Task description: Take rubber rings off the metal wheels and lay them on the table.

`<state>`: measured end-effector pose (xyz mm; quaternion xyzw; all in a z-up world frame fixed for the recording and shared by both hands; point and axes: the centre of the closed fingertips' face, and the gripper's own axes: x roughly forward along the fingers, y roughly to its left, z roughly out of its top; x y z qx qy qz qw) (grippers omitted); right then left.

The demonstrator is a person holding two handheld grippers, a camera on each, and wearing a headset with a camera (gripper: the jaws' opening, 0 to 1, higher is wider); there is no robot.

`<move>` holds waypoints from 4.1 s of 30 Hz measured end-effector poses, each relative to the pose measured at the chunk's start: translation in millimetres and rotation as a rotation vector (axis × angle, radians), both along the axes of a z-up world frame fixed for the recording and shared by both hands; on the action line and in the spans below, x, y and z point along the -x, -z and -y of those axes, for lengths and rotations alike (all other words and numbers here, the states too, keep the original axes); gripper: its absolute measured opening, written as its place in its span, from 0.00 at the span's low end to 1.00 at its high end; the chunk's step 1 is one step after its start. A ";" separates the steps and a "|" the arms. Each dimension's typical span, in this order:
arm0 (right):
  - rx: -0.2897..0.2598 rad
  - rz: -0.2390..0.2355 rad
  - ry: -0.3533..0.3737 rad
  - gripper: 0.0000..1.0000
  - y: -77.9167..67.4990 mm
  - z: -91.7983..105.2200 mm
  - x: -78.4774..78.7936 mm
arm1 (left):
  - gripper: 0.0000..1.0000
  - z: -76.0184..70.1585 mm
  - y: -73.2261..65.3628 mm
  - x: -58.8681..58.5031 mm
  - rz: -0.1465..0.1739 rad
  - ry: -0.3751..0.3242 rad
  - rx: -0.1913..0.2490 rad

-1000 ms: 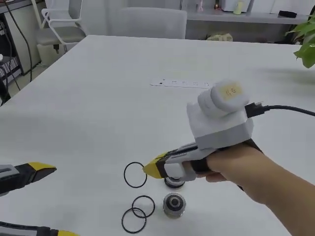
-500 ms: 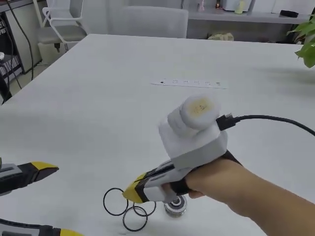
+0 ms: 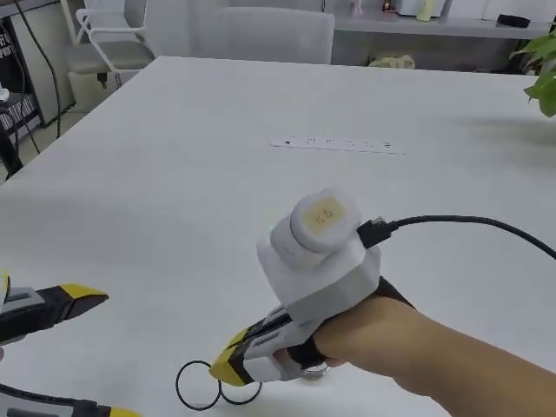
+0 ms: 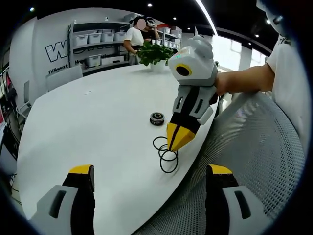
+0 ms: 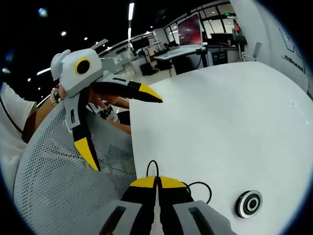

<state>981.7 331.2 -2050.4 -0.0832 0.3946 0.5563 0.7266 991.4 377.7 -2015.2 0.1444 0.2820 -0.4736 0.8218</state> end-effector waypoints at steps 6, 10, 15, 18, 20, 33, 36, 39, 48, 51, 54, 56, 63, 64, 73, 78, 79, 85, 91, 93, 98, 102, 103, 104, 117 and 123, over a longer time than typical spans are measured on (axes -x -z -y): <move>0.018 0.004 0.005 0.00 4.8 3.1 -2.2 | 0.95 2.1 1.0 2.0 -0.003 0.015 -0.001; 0.025 0.012 0.021 0.00 6.2 6.1 -5.5 | 0.96 0.7 3.9 2.7 -0.004 0.022 -0.020; 0.036 0.014 0.035 0.00 9.3 8.7 -8.4 | 0.96 0.2 5.5 3.1 -0.007 0.026 -0.027; 0.047 0.020 0.041 0.00 11.5 10.6 -10.0 | 0.95 -0.1 6.0 3.0 -0.010 0.023 -0.026; 0.050 0.021 0.046 0.00 12.1 11.3 -11.3 | 0.95 -0.2 6.0 3.0 -0.011 0.023 -0.024; 0.060 0.055 0.105 0.00 14.5 16.4 -24.0 | 0.94 -1.1 7.0 3.4 -0.014 0.019 -0.028; 0.066 0.057 0.102 0.00 16.7 16.5 -23.3 | 0.94 -0.8 7.3 3.9 -0.017 0.021 -0.029; 0.079 0.093 0.101 0.00 17.5 16.2 -26.2 | 0.93 0.1 7.6 4.8 -0.017 0.029 -0.031; 0.093 0.119 0.077 0.00 21.6 14.2 -25.2 | 0.93 0.2 7.2 4.4 -0.018 0.025 -0.026; 0.090 0.121 0.086 0.01 19.5 14.9 -27.4 | 0.93 0.4 7.3 4.9 -0.020 0.028 -0.027; 0.082 0.118 0.100 0.00 17.2 17.1 -30.3 | 0.92 1.0 7.6 5.8 -0.024 0.032 -0.026; 0.077 0.115 0.109 0.01 16.2 17.9 -31.8 | 0.92 1.4 7.9 6.4 -0.027 0.036 -0.026; 0.039 0.132 0.144 0.01 2.0 22.0 -41.4 | 0.92 1.7 8.5 7.3 -0.030 0.040 -0.028; 0.020 0.133 0.158 0.01 -3.8 22.8 -43.8 | 0.92 1.7 8.6 7.3 -0.031 0.040 -0.028; -0.079 0.180 0.218 0.02 -40.0 27.4 -58.9 | 0.92 1.5 9.7 7.9 -0.034 0.043 -0.033; -0.102 0.215 0.246 0.03 -52.4 35.8 -67.5 | 0.92 1.2 10.1 7.8 -0.036 0.042 -0.035; -0.108 0.218 0.252 0.03 -54.5 37.5 -69.3 | 0.92 1.2 10.2 7.8 -0.036 0.042 -0.035; -0.110 0.236 0.277 0.03 -59.9 53.1 -77.2 | 0.92 1.4 10.4 7.7 -0.037 0.041 -0.034; -0.074 0.269 0.313 0.03 -58.2 70.1 -87.2 | 0.92 1.9 10.6 7.9 -0.038 0.042 -0.033; -0.061 0.275 0.312 0.03 -55.7 75.2 -88.4 | 0.92 2.1 10.4 7.9 -0.038 0.041 -0.032; -0.049 0.271 0.320 0.04 -49.7 88.1 -90.4 | 0.92 2.5 10.4 8.1 -0.039 0.044 -0.029; -0.021 0.276 0.278 0.06 -39.4 92.0 -85.6 | 0.92 2.1 11.9 9.1 -0.040 0.053 -0.043; -0.008 0.282 0.265 0.06 -36.4 93.2 -84.6 | 0.93 1.9 12.0 9.1 -0.039 0.054 -0.044; 0.005 0.285 0.253 0.06 -33.3 94.3 -83.8 | 0.93 1.7 12.0 8.9 -0.038 0.053 -0.046; 0.063 0.238 0.232 0.17 -2.9 115.8 -84.0 | 0.93 1.8 6.5 7.6 -0.008 0.072 -0.066; 0.090 0.218 0.233 0.22 8.9 122.1 -83.2 | 0.92 9.0 1.3 8.2 -0.006 0.101 -0.052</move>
